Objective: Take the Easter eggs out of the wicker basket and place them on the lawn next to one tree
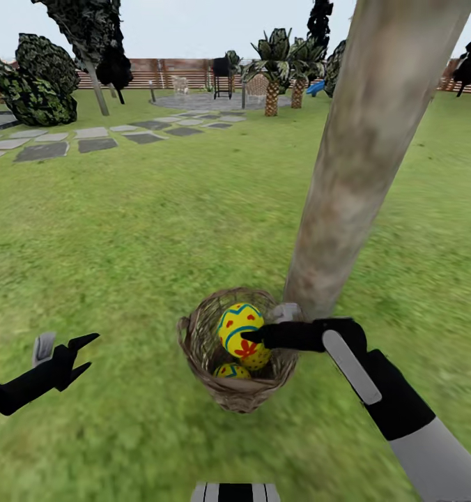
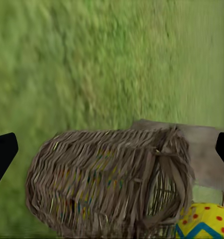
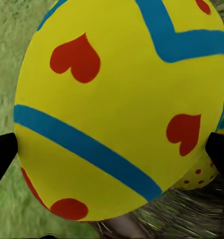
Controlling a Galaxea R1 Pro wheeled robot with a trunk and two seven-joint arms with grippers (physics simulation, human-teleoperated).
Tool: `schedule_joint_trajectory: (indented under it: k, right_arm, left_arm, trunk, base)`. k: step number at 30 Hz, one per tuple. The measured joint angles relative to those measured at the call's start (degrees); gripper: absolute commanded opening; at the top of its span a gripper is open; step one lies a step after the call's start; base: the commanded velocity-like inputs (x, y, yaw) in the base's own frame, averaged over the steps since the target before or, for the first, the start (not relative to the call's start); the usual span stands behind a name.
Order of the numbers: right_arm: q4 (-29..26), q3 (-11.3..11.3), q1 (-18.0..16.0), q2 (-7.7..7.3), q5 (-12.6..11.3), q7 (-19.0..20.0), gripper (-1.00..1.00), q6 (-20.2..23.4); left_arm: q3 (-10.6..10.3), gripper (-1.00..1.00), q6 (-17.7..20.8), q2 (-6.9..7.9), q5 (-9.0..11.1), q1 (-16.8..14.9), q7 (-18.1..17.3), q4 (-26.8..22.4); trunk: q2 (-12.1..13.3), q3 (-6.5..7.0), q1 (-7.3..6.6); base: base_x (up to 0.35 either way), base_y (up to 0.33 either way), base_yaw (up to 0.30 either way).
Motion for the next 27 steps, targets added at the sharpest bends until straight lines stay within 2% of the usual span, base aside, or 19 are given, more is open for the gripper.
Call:
schedule_joint_trajectory:
  k: [2,5,7,8,10,13,15,16,18,20,22,25,26,27]
  right_arm:
    - [-0.1,-0.9,0.0,-0.04,-2.1,0.0,-1.00,0.1]
    - [-0.1,-1.2,0.0,-0.04,-4.4,0.0,-1.00,0.2]
    - [-0.2,-1.6,0.0,-0.12,-8.8,0.0,-1.00,0.2]
    - [-0.2,-1.6,0.1,-0.14,-9.6,0.0,-1.00,0.2]
    - [-0.4,-1.7,0.1,-0.52,-10.1,0.6,-1.00,0.2]
    - [-0.4,-1.7,0.1,-2.90,-10.3,6.2,-1.00,0.3]
    - [0.0,-1.7,0.1,-3.90,-10.1,7.9,-1.00,0.4]
    - [0.1,-1.7,0.7,-5.15,-9.9,8.2,-1.00,0.4]
    - [0.0,-1.7,1.6,-8.94,-10.1,8.7,-1.00,0.4]
    - [-0.1,-1.7,2.4,-11.72,-10.2,10.3,-1.00,0.4]
    - [0.0,-1.7,2.6,-13.89,-10.2,10.7,-1.00,0.4]
    - [0.0,-1.7,2.6,-16.08,-10.3,10.7,-1.00,0.5]
    - [0.2,-1.7,2.6,-17.16,-10.2,10.7,-1.00,0.5]
    - [0.2,-1.7,2.7,-18.95,-10.1,10.7,-1.00,0.5]
  left_arm:
    - [0.0,1.00,0.0,-0.02,0.0,0.0,0.0,0.0]
    - [0.0,1.00,0.0,-0.02,0.0,0.0,0.0,0.1]
    - [0.0,1.00,0.0,-0.03,0.0,0.0,0.0,0.1]
    - [0.0,1.00,0.0,-0.03,0.0,0.0,0.0,0.1]
    - [0.0,1.00,0.0,-0.03,0.0,0.0,0.0,0.1]
    - [0.0,1.00,0.0,0.08,0.0,0.0,0.0,0.8]
    - [0.0,1.00,0.0,1.19,0.0,-0.1,-0.2,2.0]
    - [0.0,1.00,0.0,1.49,0.1,-0.1,-0.3,2.3]
    - [0.0,1.00,0.0,1.69,0.1,0.0,-0.3,2.8]
    - [0.0,1.00,-0.1,1.69,0.1,0.0,-0.3,3.0]
    - [0.0,1.00,-0.1,1.70,0.1,0.0,-0.3,3.1]
    - [0.0,1.00,-0.1,1.65,0.1,0.0,-0.3,3.2]
    - [0.0,1.00,-0.1,1.64,0.0,0.0,-0.3,3.2]
    - [0.0,1.00,-0.1,1.64,0.0,0.0,-0.4,3.2]
  trunk:
    - [0.0,0.44,-0.05]
    - [0.1,1.11,-0.13]
    - [0.1,1.56,-0.21]
    - [0.1,1.81,-0.24]
    - [0.1,2.34,-0.29]
    - [0.2,3.14,-0.37]
    - [0.2,3.68,-0.42]
    - [0.2,3.94,-0.44]
    - [0.2,4.48,-0.50]
    - [0.3,5.02,-0.55]
    - [0.3,5.56,-0.57]
    - [0.3,6.37,-0.66]
    - [0.3,6.64,-0.69]
    - [0.4,6.91,-0.73]
  base:
    - [-0.337,0.000,0.000]
    - [-0.246,0.000,-0.004]
    - [-0.031,0.000,-0.146]
    - [-0.006,0.000,-0.231]
    - [-0.002,0.000,-0.249]
    - [0.000,0.000,-0.260]
    - [0.000,0.000,-0.262]
    - [0.000,0.000,-0.262]
    - [0.000,0.000,-0.262]
    - [-0.085,0.000,-0.262]
    - [-0.285,0.000,-0.262]
    - [-0.204,0.000,-0.262]
    - [-0.028,0.000,-0.262]
    - [-0.011,0.000,-0.262]
